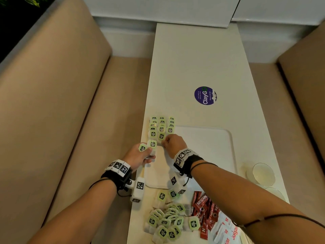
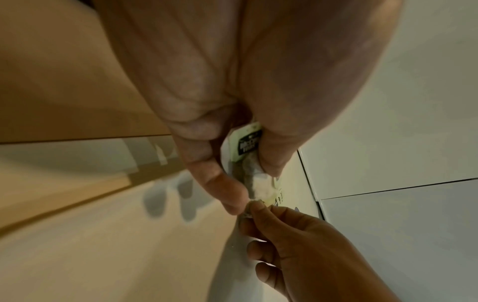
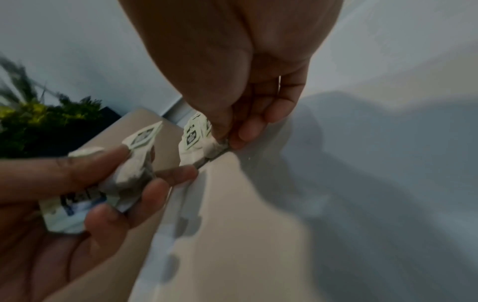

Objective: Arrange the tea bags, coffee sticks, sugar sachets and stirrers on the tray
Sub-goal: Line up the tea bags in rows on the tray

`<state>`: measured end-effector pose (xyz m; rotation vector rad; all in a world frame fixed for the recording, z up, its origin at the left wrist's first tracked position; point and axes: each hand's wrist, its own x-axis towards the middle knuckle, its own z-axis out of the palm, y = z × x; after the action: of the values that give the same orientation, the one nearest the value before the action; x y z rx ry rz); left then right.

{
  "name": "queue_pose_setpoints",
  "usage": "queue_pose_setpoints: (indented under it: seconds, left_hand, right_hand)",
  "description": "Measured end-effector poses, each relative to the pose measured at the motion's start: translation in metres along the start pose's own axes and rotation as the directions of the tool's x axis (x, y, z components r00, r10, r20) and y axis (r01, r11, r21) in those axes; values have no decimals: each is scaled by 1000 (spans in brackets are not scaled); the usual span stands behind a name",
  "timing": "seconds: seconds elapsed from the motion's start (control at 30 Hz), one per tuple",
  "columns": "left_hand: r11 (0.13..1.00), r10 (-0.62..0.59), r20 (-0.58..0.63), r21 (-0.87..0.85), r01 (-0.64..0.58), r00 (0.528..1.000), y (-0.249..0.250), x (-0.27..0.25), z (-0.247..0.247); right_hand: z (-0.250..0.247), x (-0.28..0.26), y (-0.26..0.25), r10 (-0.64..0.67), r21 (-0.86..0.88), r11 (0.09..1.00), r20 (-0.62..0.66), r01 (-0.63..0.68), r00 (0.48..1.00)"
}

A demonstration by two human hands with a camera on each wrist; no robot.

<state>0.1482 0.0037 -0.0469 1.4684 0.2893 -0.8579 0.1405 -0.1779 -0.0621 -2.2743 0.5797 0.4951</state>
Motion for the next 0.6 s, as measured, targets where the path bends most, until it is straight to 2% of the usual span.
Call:
queue_pose_setpoints:
  seconds: [0.23,0.4,0.53,0.6]
  left_hand:
    - [1000,3,-4,13,-3,1000,0,1,-2]
    - [1000,0,-13,15,0,1000,-1,1,-4]
    - [996,31,-24,79,-29,999,-1,-1,-4]
    - [994,45,-35,98,-41,998,0,-2,-3]
  right_hand:
    - [-1,5,-5,3,-74,997,-30,-5,1000]
    - [-3,2,-6,11,-41,999,-62,-13,998]
    - [-2,-5,-2,-19,46,999,-61,22,998]
    - [0,-8,0,-80,166,982,-42,86,996]
